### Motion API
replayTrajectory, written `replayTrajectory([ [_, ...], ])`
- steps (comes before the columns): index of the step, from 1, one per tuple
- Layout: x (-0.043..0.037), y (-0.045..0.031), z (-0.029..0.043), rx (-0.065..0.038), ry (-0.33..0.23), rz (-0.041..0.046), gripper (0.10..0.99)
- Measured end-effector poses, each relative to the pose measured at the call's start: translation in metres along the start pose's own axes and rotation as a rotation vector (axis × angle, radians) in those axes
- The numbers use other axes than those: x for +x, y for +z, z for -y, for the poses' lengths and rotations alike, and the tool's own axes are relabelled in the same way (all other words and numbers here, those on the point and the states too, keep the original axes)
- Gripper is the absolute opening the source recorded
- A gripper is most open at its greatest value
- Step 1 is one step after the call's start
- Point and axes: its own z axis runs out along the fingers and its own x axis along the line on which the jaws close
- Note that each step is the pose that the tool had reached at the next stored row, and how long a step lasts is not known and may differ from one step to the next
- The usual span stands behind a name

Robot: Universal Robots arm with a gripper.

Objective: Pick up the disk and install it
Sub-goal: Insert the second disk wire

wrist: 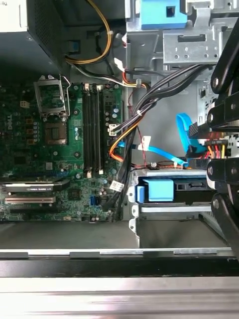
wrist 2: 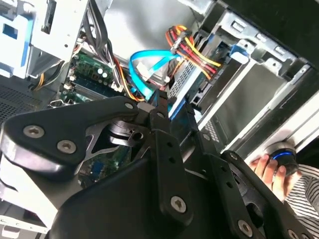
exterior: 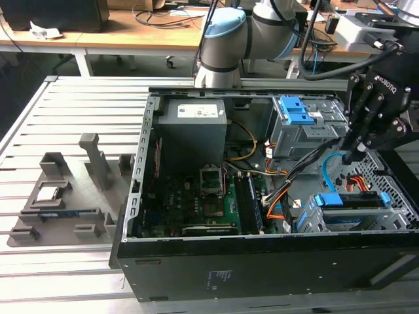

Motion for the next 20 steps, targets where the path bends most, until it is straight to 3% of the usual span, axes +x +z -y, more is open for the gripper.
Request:
replayTrajectory([
  [3,-0.0003,0.0057,-0.0017,0.0,-0.006,-0.0039,0.302],
  [6,-0.0003,0.0058,-0.0018,0.001,-0.006,-0.0048,0.286],
  [8,-0.0003,0.0058,-0.0018,0.0,-0.006,-0.0051,0.165],
  [13,-0.0001,0.0059,-0.0017,0.001,-0.006,-0.0057,0.161],
  [14,0.0029,0.0062,-0.0017,0.001,-0.006,-0.0074,0.161],
  [16,0.0274,0.0111,-0.0002,0.001,-0.006,-0.0083,0.161],
  [17,0.0317,0.0143,0.0012,0.001,-0.006,-0.0083,0.161],
  [20,0.0343,0.0212,0.0056,0.001,-0.007,-0.0083,0.161],
])
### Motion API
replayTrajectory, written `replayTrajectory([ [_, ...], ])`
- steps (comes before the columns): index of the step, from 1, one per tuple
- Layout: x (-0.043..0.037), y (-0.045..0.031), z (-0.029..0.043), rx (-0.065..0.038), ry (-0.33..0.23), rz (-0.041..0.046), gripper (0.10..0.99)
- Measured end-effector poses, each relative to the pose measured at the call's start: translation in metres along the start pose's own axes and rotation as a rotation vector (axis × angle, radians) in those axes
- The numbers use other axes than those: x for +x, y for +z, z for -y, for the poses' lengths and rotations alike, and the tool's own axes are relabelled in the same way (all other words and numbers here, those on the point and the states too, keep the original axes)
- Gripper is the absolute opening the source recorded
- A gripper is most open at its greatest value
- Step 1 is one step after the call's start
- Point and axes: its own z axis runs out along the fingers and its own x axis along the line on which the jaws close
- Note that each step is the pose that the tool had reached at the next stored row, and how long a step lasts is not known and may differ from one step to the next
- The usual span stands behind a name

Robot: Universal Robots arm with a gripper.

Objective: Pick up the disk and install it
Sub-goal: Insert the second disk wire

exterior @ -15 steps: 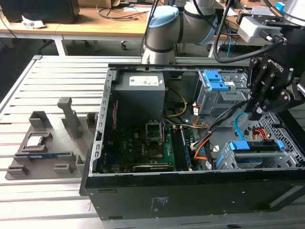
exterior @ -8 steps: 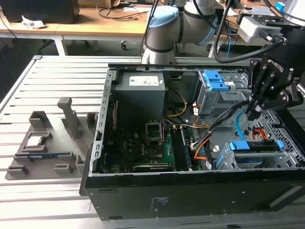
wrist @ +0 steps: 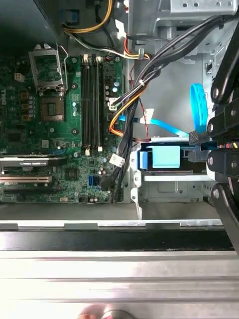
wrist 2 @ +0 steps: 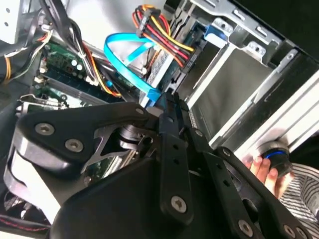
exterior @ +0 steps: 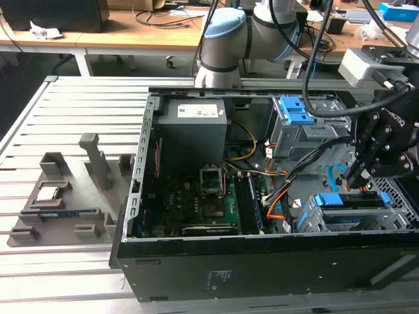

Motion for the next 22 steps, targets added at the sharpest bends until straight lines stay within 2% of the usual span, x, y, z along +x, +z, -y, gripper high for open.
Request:
replayTrajectory([
  [4,-0.0006,0.0088,0.006,0.0,-0.001,0.0,0.161],
  [8,-0.0012,0.0172,0.009,0.0,-0.003,-0.0002,0.161],
  [14,-0.0014,0.0202,0.0096,0.003,-0.042,-0.0021,0.161],
  [16,-0.0016,0.0212,0.0112,0.003,-0.045,0.0009,0.161],
  [19,-0.0016,0.0206,0.0126,0.003,-0.045,0.0002,0.161],
  [22,-0.0011,0.0236,0.0128,0.003,-0.045,0.0002,0.161],
])
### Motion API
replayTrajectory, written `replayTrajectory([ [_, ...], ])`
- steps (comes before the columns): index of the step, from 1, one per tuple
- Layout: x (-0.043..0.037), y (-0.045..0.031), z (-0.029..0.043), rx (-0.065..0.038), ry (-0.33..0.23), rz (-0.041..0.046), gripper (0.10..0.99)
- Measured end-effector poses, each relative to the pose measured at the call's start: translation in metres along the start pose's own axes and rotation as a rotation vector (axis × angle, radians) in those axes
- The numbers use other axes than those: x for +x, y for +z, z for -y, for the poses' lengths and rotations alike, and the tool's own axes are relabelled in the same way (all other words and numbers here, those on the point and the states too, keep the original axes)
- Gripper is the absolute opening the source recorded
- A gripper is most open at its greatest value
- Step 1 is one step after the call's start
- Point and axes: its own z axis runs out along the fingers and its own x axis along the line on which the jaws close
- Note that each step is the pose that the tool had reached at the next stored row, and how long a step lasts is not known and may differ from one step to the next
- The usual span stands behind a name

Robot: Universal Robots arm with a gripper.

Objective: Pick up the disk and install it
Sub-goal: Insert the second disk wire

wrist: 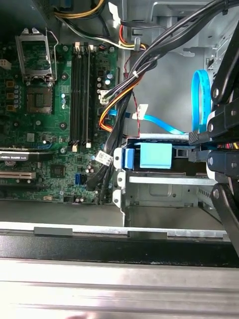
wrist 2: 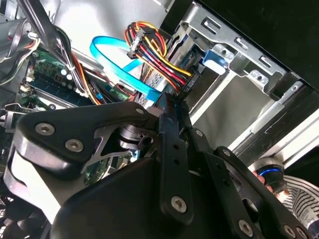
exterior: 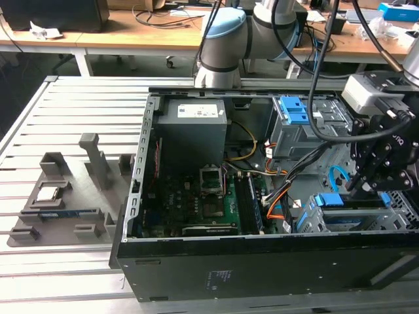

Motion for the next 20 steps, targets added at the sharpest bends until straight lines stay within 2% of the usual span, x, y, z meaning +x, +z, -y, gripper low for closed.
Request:
replayTrajectory([
  [5,0.0004,0.0022,0.0001,0.0,-0.001,-0.0024,0.161],
  [6,0.0004,0.0024,0.0002,0.0,-0.001,-0.0023,0.173],
  [7,0.0004,0.0024,0.0002,0.0,-0.001,-0.0021,0.235],
  [9,0.0003,0.0018,0.0002,0.0,-0.001,-0.002,0.235],
  [13,-0.0001,-0.0199,-0.0009,0.0,-0.001,-0.0023,0.235],
  [14,-0.0005,-0.0229,-0.001,0.0,-0.001,-0.0023,0.224],
  [15,-0.0011,-0.0304,-0.0013,0.0,-0.001,-0.0026,0.153],
  [16,-0.0012,-0.0341,-0.0015,0.0,-0.001,-0.0025,0.106],
  [18,-0.0009,-0.0438,-0.0019,0.0,-0.001,-0.0027,0.106],
  [20,-0.0006,-0.047,-0.002,0.0,-0.001,-0.0026,0.106],
])
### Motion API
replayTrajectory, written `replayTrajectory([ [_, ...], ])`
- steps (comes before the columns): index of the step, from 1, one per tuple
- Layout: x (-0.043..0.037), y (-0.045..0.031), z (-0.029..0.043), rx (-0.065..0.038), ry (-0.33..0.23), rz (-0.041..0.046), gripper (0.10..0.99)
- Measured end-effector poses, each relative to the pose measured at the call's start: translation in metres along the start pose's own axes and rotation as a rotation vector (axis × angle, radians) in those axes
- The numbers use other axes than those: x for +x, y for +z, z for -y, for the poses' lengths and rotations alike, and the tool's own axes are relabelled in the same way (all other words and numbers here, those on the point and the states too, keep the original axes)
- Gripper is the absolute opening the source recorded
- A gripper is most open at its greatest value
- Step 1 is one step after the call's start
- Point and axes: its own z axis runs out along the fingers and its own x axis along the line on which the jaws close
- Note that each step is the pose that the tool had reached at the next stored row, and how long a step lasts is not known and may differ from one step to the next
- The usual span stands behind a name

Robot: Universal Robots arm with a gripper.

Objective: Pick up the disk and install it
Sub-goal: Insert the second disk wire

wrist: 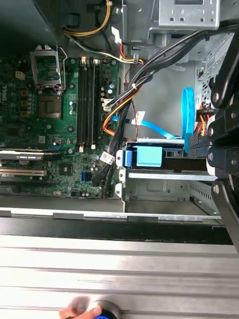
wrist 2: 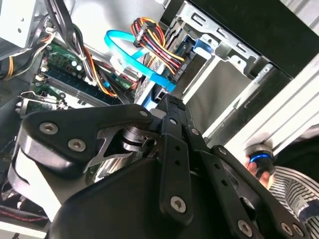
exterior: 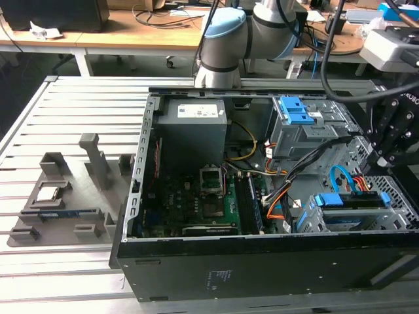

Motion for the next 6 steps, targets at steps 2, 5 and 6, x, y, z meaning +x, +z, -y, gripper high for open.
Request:
replayTrajectory([
  [2,0.0,-0.0006,0.0,0.0,0.0,0.0001,0.106],
  [5,0.0,-0.0008,0.0,0.0,0.0,-0.0001,0.106],
  [6,0.0,-0.0009,0.0,0.0,0.0,-0.0001,0.106],
])
